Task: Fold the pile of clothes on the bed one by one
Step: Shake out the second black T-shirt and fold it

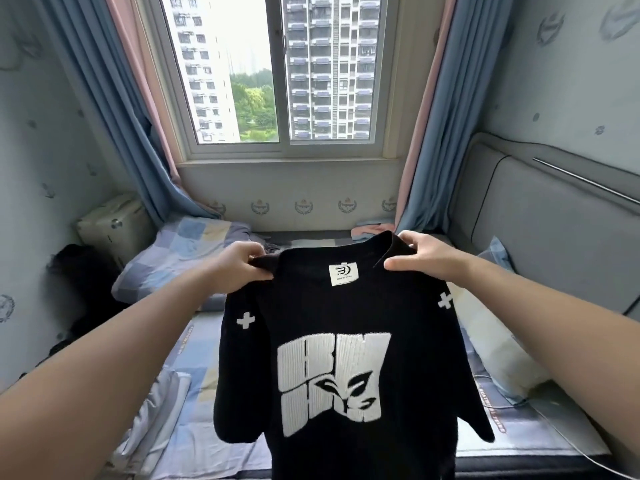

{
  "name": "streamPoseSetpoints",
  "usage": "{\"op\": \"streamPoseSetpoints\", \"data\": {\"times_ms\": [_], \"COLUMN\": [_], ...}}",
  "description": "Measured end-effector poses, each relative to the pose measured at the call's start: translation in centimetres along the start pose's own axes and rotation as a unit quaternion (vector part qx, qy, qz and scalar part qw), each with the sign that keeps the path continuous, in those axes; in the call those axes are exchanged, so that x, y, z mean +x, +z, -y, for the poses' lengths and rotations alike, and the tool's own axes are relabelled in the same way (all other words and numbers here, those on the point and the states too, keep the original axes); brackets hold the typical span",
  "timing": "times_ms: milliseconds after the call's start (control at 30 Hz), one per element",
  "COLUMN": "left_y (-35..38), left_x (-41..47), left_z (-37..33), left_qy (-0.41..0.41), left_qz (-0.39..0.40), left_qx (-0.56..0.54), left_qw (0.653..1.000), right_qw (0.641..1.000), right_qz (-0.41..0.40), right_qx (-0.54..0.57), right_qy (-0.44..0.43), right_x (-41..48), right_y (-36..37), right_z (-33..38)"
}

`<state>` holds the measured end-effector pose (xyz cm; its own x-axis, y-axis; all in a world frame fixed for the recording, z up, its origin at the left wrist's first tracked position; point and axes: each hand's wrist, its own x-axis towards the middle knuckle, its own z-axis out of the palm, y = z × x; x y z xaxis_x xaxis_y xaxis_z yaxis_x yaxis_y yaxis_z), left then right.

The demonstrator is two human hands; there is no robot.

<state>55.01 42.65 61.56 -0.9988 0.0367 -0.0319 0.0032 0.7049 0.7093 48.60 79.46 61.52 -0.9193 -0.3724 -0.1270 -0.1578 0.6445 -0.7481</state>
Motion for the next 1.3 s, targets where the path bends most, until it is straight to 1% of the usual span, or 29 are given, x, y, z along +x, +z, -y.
{"op": "streamPoseSetpoints", "data": {"times_ms": [67,133,167,267,333,467,567,667,867,1100,1300], "left_y": [0.2,0.4,0.5,0.6,0.8,1.3,1.8,2.2,0.8,-1.4,-2.0], "left_x": [-0.3,-0.4,-0.4,-0.8,-1.3,-2.5,-3.3,-4.4,-4.6,-0.7,6.9], "left_z": [0.4,1.2,1.6,2.7,3.7,6.1,7.8,8.7,8.4,8.6,12.3], "left_qy": [0.004,0.021,0.03,0.013,0.01,0.014,0.004,-0.008,0.004,0.017,0.008], "left_qz": [-0.063,-0.097,-0.112,-0.152,-0.173,-0.203,-0.193,-0.198,-0.237,-0.233,-0.201], "left_qx": [-0.017,0.003,0.02,0.049,0.065,0.085,0.103,0.084,0.064,0.095,0.112], "left_qw": [0.998,0.995,0.993,0.987,0.983,0.975,0.976,0.977,0.969,0.968,0.973], "right_qw": [0.996,0.983,0.977,0.959,0.953,0.955,0.967,0.976,0.975,0.969,0.963], "right_qz": [0.014,-0.023,-0.047,-0.108,-0.139,-0.173,-0.177,-0.184,-0.212,-0.244,-0.258], "right_qx": [-0.087,-0.178,-0.205,-0.257,-0.268,-0.239,-0.181,-0.118,-0.065,-0.027,-0.043], "right_qy": [-0.015,-0.036,-0.043,-0.049,-0.029,0.014,0.019,0.017,0.016,0.038,0.07], "right_x": [0.1,0.3,0.4,0.4,0.3,-0.3,-0.9,-1.7,-1.5,1.4,8.2], "right_y": [-0.1,0.1,0.3,1.1,1.5,2.4,3.4,4.5,4.6,4.0,4.1], "right_z": [0.1,-0.2,-0.3,-0.8,-1.7,-3.8,-4.9,-5.4,-5.5,-4.7,-5.1]}}
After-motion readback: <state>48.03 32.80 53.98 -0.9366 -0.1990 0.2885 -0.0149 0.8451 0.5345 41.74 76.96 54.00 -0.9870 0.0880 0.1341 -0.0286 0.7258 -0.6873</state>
